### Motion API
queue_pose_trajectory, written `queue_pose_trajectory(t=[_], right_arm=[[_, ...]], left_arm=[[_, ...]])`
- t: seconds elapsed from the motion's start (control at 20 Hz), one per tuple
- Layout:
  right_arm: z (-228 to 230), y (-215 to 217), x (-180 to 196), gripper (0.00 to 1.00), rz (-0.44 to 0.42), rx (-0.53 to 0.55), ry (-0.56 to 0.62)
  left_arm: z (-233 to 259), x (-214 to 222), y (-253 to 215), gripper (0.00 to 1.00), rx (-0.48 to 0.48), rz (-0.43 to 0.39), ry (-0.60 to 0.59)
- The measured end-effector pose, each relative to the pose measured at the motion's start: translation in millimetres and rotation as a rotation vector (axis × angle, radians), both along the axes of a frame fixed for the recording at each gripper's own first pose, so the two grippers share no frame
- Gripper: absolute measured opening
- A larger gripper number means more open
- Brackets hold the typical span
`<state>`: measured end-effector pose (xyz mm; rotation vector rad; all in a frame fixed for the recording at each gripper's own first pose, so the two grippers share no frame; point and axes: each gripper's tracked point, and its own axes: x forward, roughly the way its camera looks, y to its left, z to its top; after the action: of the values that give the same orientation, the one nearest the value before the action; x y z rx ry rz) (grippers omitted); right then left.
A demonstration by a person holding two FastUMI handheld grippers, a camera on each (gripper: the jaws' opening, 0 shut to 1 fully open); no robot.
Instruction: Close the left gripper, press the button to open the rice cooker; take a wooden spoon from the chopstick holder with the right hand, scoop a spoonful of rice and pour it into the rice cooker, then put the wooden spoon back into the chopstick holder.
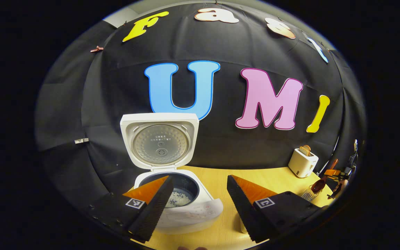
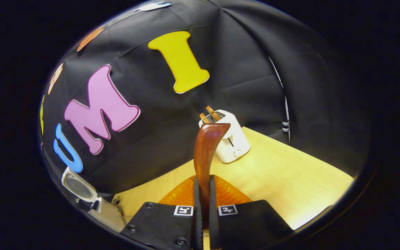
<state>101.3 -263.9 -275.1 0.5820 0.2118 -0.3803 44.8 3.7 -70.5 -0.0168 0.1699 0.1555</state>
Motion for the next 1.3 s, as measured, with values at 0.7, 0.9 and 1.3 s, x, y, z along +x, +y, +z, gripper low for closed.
queue_pose_trajectory(t=[0.7, 0.9, 1.3], right_arm=[[-44.5, 14.2, -7.0, 0.25, -0.001, -0.021, 0.100], [-29.4, 10.1, -27.6, 0.73, -0.023, -0.020, 0.103], [27.7, 33.3, -64.4, 0.89, 0.013, -0.038, 0.052]], left_arm=[[3.4, -7.3, -0.7, 0.99, 0.036, -0.009, 0.007], [10.0, -5.6, -2.5, 0.99, 0.022, -0.016, -0.020], [22.4, -5.0, 1.1, 0.99, 0.011, -0.025, -0.074]])
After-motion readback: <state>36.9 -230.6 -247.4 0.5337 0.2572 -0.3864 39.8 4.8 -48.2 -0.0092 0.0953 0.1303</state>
